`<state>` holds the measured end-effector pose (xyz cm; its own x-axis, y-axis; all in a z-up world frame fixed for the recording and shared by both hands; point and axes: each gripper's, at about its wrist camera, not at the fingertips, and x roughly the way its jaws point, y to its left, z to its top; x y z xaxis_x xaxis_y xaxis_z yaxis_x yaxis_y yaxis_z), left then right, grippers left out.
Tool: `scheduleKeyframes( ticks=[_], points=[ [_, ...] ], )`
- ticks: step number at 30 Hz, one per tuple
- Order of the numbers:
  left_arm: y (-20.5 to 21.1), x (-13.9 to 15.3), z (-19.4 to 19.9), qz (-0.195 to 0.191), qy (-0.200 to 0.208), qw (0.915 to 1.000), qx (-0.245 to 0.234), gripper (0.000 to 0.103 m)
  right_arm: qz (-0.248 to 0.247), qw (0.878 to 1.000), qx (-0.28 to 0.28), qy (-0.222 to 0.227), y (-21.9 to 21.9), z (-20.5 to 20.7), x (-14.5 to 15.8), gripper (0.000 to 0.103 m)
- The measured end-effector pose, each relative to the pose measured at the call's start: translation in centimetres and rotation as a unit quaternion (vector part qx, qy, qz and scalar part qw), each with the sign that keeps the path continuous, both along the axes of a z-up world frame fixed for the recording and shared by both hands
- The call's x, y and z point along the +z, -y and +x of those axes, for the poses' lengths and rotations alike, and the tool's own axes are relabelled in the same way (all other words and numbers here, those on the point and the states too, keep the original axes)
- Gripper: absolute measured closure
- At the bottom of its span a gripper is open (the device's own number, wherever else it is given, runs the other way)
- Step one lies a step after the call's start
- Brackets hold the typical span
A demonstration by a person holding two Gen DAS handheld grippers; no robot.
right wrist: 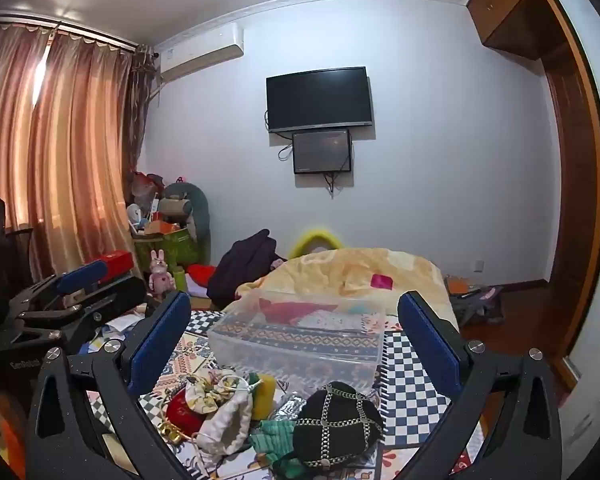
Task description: Organize soft objects
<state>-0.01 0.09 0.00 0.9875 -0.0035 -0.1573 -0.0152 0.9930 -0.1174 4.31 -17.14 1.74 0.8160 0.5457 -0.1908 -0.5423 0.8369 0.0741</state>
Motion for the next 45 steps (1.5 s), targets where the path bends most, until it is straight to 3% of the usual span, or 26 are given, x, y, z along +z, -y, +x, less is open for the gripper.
scheduleKeyframes(
  ticks=[2,45],
  points=[
    [0.2,0.1,0.2,0.021,-0.010,0.9997,0.002,0.000,-0.002,1.000,-0.002,0.001,0.0,0.0,0.1,0.000],
    [0.5,-0.1,0.0,0.019,-0.003,0.9997,-0.012,0.000,0.002,1.000,0.008,0.012,-0.5,-1.3,0.3,0.000]
  ],
)
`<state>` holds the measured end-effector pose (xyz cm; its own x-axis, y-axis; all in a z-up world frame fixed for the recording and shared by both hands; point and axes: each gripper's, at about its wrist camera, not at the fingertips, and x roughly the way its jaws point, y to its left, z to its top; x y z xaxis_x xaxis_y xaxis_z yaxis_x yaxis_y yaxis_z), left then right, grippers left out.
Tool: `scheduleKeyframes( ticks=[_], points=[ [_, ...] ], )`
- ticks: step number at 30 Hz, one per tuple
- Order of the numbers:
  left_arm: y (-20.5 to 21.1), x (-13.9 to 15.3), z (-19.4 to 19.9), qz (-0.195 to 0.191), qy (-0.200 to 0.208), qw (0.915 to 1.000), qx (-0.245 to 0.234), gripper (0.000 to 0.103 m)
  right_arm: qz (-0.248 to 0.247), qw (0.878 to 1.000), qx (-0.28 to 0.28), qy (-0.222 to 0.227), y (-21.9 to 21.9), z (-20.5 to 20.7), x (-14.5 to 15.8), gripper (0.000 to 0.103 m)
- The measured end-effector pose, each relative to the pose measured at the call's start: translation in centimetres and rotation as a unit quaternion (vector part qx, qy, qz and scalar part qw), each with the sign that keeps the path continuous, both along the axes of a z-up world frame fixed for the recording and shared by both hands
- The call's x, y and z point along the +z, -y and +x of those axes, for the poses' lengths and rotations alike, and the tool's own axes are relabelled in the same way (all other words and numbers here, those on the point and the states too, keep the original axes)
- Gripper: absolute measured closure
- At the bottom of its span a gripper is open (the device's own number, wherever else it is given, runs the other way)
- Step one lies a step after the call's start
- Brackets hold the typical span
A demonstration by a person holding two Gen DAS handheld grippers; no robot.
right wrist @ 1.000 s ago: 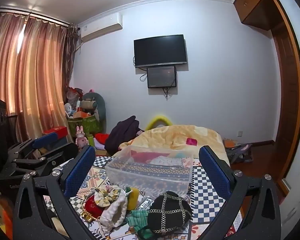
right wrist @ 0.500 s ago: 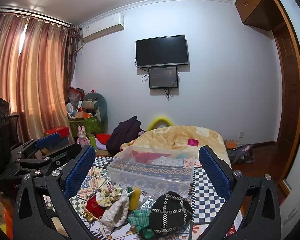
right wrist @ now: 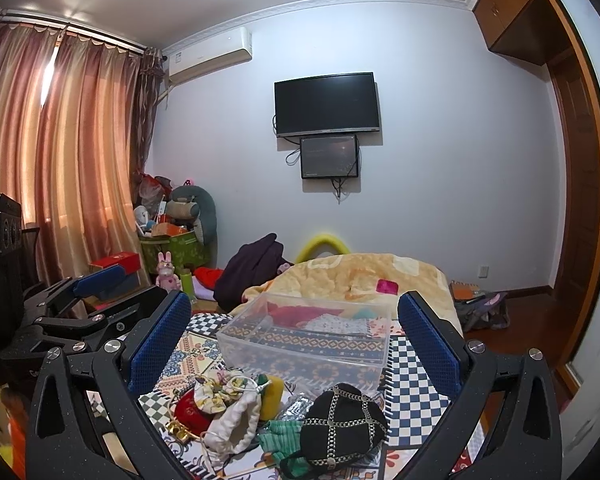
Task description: Organize soft objects
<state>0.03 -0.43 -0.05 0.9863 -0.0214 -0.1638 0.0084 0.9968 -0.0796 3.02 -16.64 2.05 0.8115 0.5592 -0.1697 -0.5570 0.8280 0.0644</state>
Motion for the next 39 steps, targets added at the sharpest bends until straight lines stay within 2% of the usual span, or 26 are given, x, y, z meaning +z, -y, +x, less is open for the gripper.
scheduleKeyframes(
  ticks=[39],
  points=[
    [-0.15,0.12,-0.28,-0.002,0.001,1.0000,0.000,0.000,0.002,1.000,0.001,0.000,0.01,-0.14,-0.07,0.000]
  ],
)
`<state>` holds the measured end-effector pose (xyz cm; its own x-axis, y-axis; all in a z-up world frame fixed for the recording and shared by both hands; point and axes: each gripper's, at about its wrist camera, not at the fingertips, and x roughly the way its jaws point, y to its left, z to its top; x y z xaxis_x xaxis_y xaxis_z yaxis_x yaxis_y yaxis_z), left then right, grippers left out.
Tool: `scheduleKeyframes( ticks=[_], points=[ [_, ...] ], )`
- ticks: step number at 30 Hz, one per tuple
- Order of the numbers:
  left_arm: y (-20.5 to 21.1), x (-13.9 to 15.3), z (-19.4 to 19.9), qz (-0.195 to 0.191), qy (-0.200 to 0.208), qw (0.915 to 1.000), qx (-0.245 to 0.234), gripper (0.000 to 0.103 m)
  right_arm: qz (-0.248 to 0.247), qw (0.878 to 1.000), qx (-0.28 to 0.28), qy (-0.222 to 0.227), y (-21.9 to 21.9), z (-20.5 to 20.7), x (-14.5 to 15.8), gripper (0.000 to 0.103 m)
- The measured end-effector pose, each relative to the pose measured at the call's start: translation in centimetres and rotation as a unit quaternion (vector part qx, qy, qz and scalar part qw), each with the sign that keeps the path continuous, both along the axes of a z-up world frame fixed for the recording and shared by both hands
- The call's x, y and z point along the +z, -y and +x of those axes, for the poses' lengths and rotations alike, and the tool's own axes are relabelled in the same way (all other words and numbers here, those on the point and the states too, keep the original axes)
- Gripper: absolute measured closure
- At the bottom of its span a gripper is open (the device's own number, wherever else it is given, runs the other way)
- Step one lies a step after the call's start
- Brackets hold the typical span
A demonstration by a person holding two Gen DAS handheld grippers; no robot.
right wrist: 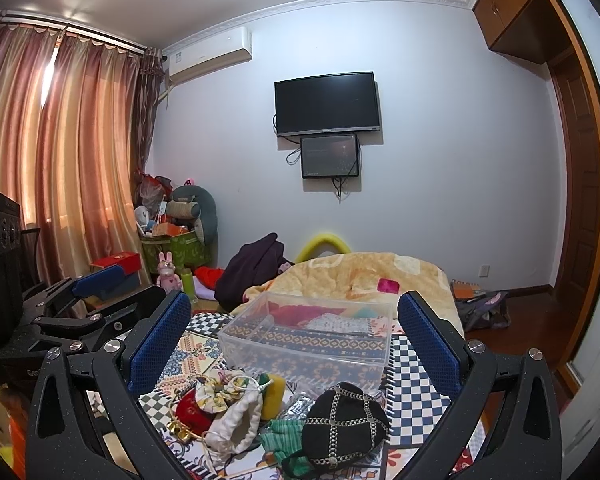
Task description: Organize soft objects
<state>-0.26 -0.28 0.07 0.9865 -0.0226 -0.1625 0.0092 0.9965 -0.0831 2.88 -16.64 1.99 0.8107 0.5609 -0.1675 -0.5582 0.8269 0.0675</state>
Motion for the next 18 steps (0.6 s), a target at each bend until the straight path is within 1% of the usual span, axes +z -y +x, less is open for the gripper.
scheduleKeyframes(
  ticks=[5,10,14,18],
  points=[
    [-0.2,-0.1,0.1,0.000,-0.005,1.0000,0.002,0.000,-0.004,1.000,-0.011,0.004,-0.2,0.0,-0.2,0.000],
    [-0.9,-0.9,1.0,-0.008,-0.026,0.9996,0.005,0.000,-0.003,1.000,-0.022,0.001,-0.2,0.5,-0.6,0.000],
    [-1.8,-2.1,1.8,-0.009,-0.046,0.9986,0.022,0.000,-0.009,0.999,-0.032,-0.022,0.1,1.7,-1.5,0.000],
    [-3.2,-4.4,3.1,-0.011,-0.084,0.9956,0.040,0.000,-0.016,0.998,-0.034,-0.058,0.4,3.2,-3.1,0.000]
  ],
)
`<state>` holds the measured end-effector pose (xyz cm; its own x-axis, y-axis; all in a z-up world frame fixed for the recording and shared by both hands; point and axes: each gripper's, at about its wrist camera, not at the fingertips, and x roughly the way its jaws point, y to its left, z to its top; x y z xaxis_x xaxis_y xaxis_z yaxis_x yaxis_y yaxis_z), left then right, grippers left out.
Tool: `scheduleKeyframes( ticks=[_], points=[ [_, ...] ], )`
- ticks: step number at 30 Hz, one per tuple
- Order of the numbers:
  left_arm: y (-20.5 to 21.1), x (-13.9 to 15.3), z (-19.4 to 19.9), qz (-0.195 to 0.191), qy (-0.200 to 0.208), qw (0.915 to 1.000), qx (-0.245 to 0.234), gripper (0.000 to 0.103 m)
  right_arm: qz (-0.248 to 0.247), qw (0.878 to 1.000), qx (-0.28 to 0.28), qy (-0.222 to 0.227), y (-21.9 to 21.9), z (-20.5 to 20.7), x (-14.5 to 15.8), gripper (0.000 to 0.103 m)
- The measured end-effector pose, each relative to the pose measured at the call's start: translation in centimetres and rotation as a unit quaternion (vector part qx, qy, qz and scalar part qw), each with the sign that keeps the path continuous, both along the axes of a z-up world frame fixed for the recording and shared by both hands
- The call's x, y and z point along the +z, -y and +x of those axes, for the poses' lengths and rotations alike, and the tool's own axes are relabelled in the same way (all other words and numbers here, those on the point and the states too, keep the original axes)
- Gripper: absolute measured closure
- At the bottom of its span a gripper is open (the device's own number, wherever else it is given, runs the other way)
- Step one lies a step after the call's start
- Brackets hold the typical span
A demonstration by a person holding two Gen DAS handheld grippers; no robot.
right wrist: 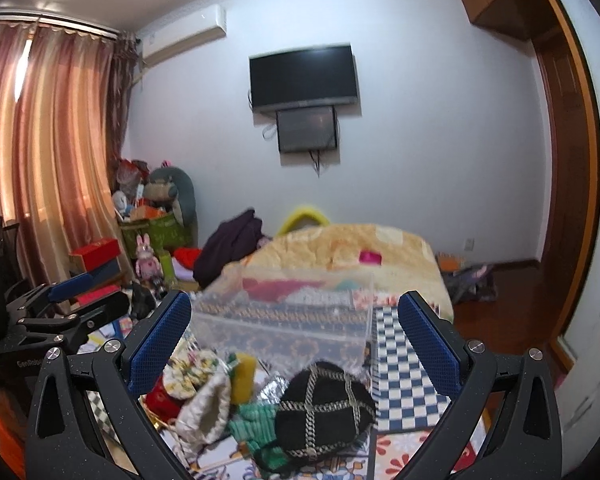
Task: Organize soft objects
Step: 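Grasp the black chain-trimmed knit hat with the right tool while the left grasps the patterned cloth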
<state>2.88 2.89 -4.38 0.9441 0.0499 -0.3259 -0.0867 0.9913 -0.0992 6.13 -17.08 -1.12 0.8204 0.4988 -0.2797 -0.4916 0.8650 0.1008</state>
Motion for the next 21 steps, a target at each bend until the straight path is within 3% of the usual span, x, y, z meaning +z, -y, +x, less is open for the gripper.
scheduleKeyframes(
  ticks=[5,11,14,21],
  points=[
    [-1.2,-2.9,1.7,-0.017,-0.044,0.9989,0.000,0.000,-0.006,0.998,-0.002,-0.069,0.4,2.5,-2.9,0.000],
    [-1.5,-5.7,3.4,-0.017,-0.079,0.9967,-0.004,0.002,-0.035,0.993,0.000,-0.110,0.3,3.1,-5.5,0.000],
    [-1.9,-6.9,4.4,-0.022,-0.103,0.9944,-0.008,0.015,-0.043,0.991,0.010,-0.129,0.1,3.3,-6.3,0.002],
    [-3.7,-8.9,5.5,-0.039,-0.131,0.9905,0.013,0.023,-0.047,0.982,0.029,-0.180,0.2,4.2,-8.7,0.024]
  ],
)
